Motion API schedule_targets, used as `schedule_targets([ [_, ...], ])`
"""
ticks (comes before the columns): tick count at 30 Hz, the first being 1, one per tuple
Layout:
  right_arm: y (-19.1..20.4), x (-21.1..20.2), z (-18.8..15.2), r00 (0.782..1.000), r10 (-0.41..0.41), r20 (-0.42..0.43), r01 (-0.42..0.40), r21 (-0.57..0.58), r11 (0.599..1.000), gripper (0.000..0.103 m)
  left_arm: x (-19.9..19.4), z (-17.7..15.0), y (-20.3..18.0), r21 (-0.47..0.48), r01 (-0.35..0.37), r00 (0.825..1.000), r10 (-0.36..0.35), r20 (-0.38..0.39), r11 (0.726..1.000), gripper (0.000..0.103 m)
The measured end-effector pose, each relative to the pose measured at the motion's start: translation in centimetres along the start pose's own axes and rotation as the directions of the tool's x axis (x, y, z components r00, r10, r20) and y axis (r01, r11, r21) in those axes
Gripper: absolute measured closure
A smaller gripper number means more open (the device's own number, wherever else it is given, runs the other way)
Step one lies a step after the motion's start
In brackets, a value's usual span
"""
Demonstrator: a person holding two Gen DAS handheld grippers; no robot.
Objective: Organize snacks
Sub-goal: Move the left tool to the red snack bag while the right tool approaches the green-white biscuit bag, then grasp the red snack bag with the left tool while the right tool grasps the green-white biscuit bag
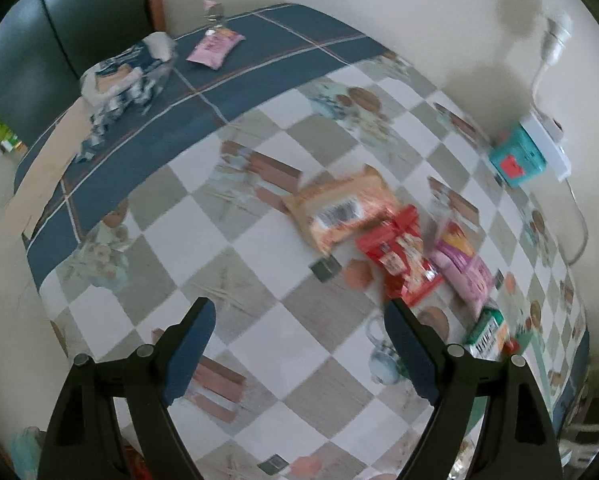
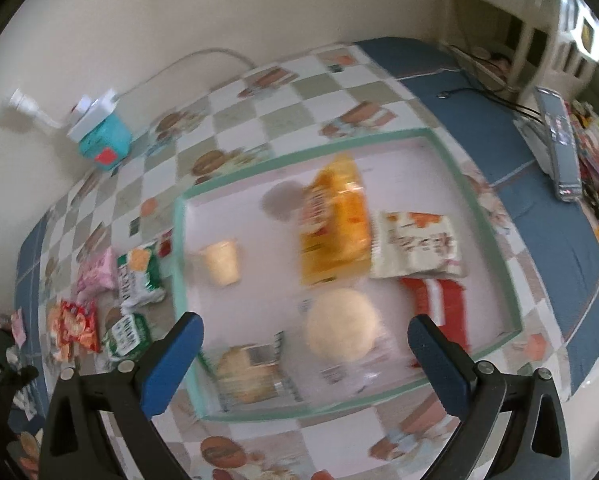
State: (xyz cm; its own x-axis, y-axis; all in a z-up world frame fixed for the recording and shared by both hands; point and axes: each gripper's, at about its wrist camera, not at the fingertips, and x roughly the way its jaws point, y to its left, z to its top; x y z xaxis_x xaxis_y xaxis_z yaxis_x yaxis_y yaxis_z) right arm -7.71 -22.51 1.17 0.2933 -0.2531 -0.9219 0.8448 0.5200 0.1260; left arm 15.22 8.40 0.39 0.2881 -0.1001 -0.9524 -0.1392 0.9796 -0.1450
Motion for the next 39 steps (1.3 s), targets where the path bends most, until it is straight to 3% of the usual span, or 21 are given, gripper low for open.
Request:
schedule_targets([
  [13,10.4,1.2,-3.2,0.993,0.097,-0.062,-0.107,-0.194,0.975,0.0,0.4,2.2,4.4,-0.093,-0.017,1.0,0.017,-0.002,0.996,0.016],
  [21,13.1,2.7,-3.7,0.989,0.113,-0.093,-0.131,-0.221,0.966,0.0,1.4,3.1,5.5,-0.105,-0.021,1.0,0.019,-0.023,0.994,0.016],
  [39,17.2,7.7,-4.6,0.978,0.092,-0.186,-0.144,-0.292,0.946,0.0,6.4,2.5,1.0,0.066,-0.003,0.987,0.013,-0.16,0.998,0.016],
])
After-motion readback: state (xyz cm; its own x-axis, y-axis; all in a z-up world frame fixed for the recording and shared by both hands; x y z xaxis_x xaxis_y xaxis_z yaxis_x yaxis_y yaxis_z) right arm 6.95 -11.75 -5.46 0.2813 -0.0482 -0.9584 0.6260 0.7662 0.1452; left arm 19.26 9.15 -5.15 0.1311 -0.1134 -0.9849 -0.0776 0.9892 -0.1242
